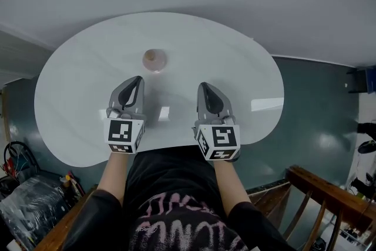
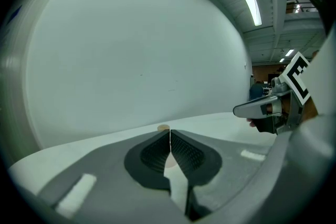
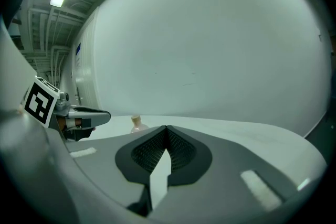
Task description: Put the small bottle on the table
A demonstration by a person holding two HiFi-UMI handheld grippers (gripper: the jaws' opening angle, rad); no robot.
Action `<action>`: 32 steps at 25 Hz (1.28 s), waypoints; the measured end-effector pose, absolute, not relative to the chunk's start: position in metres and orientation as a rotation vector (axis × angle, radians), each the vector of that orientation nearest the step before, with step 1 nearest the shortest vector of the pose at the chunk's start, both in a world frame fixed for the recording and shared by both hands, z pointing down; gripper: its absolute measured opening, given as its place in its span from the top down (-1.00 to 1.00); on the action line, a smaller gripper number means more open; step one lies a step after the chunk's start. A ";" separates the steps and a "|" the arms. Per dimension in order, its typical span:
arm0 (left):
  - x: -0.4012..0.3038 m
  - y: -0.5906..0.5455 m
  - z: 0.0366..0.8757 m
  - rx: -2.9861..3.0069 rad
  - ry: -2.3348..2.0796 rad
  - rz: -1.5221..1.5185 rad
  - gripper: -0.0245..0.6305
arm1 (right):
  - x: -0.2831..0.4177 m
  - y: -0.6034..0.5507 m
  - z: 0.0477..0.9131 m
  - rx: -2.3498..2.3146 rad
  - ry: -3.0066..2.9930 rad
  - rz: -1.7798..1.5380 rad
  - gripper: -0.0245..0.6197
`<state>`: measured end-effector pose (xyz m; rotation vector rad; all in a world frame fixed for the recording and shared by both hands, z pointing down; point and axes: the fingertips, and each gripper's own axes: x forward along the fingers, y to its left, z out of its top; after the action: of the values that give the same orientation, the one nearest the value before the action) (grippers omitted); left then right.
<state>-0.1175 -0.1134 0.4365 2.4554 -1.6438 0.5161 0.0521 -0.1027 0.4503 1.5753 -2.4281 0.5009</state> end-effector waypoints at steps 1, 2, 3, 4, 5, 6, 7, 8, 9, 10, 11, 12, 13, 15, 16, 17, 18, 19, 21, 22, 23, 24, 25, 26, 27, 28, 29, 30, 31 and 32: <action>-0.117 -0.113 0.435 2.458 -1.645 0.514 0.92 | 0.052 -0.102 0.448 1.576 -2.430 0.497 0.89; -0.117 -0.112 0.433 2.461 -1.646 0.514 0.92 | 0.053 -0.102 0.446 1.579 -2.432 0.493 0.89; -0.116 -0.112 0.431 2.464 -1.646 0.513 0.92 | 0.054 -0.101 0.444 1.581 -2.435 0.488 0.89; -0.116 -0.111 0.429 2.469 -1.646 0.514 0.92 | 0.054 -0.101 0.442 1.584 -2.437 0.484 0.89; -0.115 -0.110 0.428 2.473 -1.645 0.514 0.92 | 0.054 -0.101 0.439 1.587 -2.441 0.479 0.89; -0.115 -0.110 0.426 2.478 -1.644 0.514 0.92 | 0.054 -0.100 0.437 1.589 -2.446 0.473 0.89; -0.115 -0.110 0.425 2.482 -1.643 0.515 0.92 | 0.053 -0.100 0.434 1.590 -2.450 0.467 0.89; -0.114 -0.109 0.423 2.485 -1.642 0.515 0.92 | 0.053 -0.100 0.432 1.590 -2.454 0.461 0.89; -0.113 -0.109 0.422 2.486 -1.641 0.516 0.92 | 0.053 -0.099 0.431 1.589 -2.457 0.456 0.89; -0.112 -0.108 0.421 2.489 -1.641 0.516 0.92 | 0.053 -0.099 0.430 1.587 -2.458 0.453 0.89; -0.111 -0.107 0.420 2.495 -1.640 0.517 0.92 | 0.054 -0.098 0.429 1.586 -2.458 0.451 0.89; -0.110 -0.106 0.419 2.505 -1.639 0.517 0.92 | 0.054 -0.098 0.429 1.585 -2.457 0.451 0.89; -0.109 -0.105 0.418 2.515 -1.636 0.517 0.92 | 0.054 -0.097 0.428 1.585 -2.456 0.451 0.89; -0.107 -0.102 0.416 2.525 -1.630 0.515 0.93 | 0.054 -0.095 0.426 1.584 -2.461 0.448 0.89; -0.107 -0.100 0.415 2.526 -1.629 0.513 0.93 | 0.054 -0.093 0.425 1.582 -2.465 0.444 0.89; -0.106 -0.098 0.414 2.527 -1.627 0.510 0.93 | 0.054 -0.092 0.423 1.579 -2.469 0.439 0.89; -0.106 -0.097 0.413 2.527 -1.625 0.505 0.93 | 0.054 -0.091 0.422 1.577 -2.472 0.434 0.89; -0.106 -0.096 0.412 2.526 -1.624 0.499 0.93 | 0.053 -0.089 0.421 1.576 -2.473 0.431 0.89; -0.107 -0.094 0.410 2.523 -1.628 0.493 0.93 | 0.053 -0.088 0.419 1.578 -2.474 0.426 0.89; -0.107 -0.093 0.410 2.521 -1.635 0.496 0.92 | 0.054 -0.087 0.418 1.578 -2.475 0.423 0.89; -0.108 -0.092 0.409 2.518 -1.644 0.501 0.93 | 0.054 -0.086 0.416 1.579 -2.476 0.420 0.89; -0.109 -0.091 0.408 2.515 -1.651 0.504 0.92 | 0.054 -0.086 0.415 1.581 -2.477 0.416 0.89; -0.110 -0.090 0.408 2.513 -1.651 0.504 0.92 | 0.054 -0.085 0.413 1.584 -2.478 0.411 0.89; -0.110 -0.088 0.407 2.514 -1.647 0.501 0.92 | 0.055 -0.084 0.412 1.587 -2.480 0.406 0.89; -0.109 -0.087 0.406 2.516 -1.643 0.499 0.93 | 0.055 -0.084 0.410 1.591 -2.481 0.401 0.89; -0.109 -0.085 0.405 2.520 -1.641 0.497 0.92 | 0.056 -0.083 0.408 1.595 -2.483 0.396 0.89; -0.108 -0.084 0.403 2.524 -1.638 0.495 0.92 | 0.056 -0.082 0.406 1.598 -2.485 0.392 0.89; -0.107 -0.083 0.401 2.529 -1.635 0.493 0.92 | 0.056 -0.081 0.404 1.601 -2.487 0.388 0.89; -0.105 -0.081 0.399 2.535 -1.632 0.490 0.92 | 0.057 -0.080 0.402 1.604 -2.489 0.383 0.89; -0.104 -0.080 0.396 2.542 -1.632 0.489 0.93 | 0.058 -0.079 0.400 1.608 -2.489 0.378 0.89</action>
<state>-0.1039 -0.0798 0.3961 2.5424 -1.6319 0.4894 0.0580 -0.0790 0.3995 1.6075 -2.4894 0.3780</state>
